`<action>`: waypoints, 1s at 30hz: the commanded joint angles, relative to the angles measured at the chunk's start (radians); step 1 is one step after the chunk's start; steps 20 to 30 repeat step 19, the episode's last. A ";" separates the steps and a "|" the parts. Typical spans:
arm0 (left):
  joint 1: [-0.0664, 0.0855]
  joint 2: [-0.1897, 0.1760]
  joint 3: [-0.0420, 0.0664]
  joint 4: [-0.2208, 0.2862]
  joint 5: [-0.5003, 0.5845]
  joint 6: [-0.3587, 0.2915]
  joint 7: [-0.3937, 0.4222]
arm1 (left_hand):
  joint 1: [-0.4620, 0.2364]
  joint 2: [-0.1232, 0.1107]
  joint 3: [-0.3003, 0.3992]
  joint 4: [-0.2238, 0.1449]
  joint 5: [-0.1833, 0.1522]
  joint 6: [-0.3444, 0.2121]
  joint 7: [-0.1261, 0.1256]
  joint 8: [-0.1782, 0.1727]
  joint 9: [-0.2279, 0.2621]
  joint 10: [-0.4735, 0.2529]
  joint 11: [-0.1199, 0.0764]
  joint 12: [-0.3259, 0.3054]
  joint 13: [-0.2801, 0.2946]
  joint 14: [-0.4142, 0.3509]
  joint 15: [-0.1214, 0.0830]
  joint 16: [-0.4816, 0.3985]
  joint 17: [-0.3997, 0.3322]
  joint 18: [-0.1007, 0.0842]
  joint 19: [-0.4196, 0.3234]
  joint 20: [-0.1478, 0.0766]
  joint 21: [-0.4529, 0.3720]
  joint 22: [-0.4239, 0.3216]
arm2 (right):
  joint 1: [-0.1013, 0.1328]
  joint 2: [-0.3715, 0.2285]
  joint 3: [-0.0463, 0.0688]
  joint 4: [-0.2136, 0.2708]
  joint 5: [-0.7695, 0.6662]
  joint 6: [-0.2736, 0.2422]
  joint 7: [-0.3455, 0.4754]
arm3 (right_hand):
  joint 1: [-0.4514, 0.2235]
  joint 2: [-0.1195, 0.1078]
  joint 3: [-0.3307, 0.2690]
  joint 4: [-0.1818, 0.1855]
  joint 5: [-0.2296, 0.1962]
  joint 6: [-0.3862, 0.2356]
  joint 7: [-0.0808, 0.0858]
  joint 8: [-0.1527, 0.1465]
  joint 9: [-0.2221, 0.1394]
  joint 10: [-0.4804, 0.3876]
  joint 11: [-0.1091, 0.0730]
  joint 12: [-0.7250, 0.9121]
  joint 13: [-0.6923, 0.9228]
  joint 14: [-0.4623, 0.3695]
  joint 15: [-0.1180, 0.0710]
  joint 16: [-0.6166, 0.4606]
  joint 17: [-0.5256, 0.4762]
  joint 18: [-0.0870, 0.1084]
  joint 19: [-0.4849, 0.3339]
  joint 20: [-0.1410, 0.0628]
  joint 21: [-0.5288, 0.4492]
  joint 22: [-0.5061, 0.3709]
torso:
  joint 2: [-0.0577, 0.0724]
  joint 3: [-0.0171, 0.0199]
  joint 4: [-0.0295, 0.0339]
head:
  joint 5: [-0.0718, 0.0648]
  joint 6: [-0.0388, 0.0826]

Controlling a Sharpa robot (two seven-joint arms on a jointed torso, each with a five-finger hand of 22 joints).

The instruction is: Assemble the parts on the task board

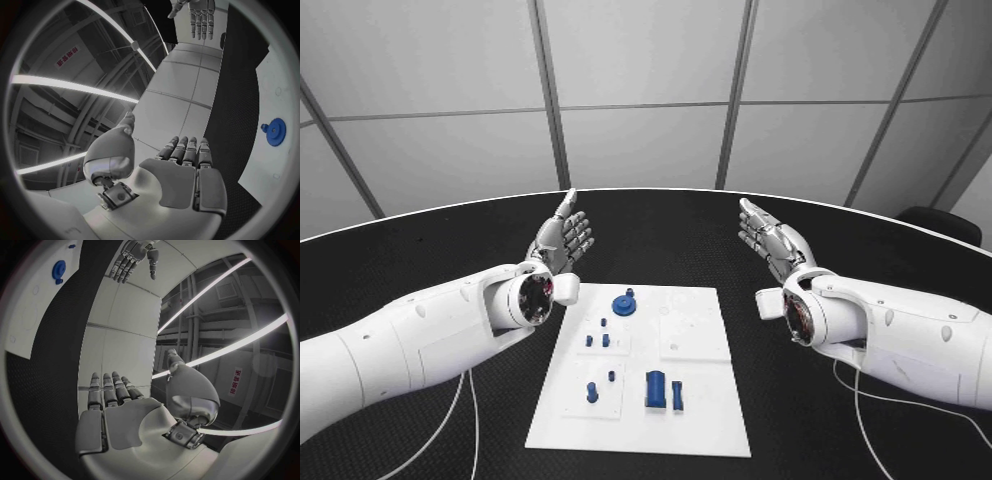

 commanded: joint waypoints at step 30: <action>-0.083 -0.098 0.064 0.351 -0.249 -0.533 0.167 | -0.514 0.024 -0.072 -0.014 -0.022 -0.119 -0.023 -0.026 -0.036 -0.135 -0.031 -0.014 -0.009 -0.104 -0.027 -0.051 -0.010 -0.038 -0.107 -0.041 -0.020 -0.009 | -0.052 -0.006 0.051 0.195 0.055 -0.244 0.044 | -0.549 0.028 -0.072 -0.017 -0.031 -0.131 -0.026 -0.017 -0.067 -0.256 -0.020 -0.013 -0.023 -0.202 -0.015 -0.034 -0.052 -0.038 -0.202 -0.030 -0.013 -0.063 | 0.048 0.0330 0.0840 | 0.004 0.081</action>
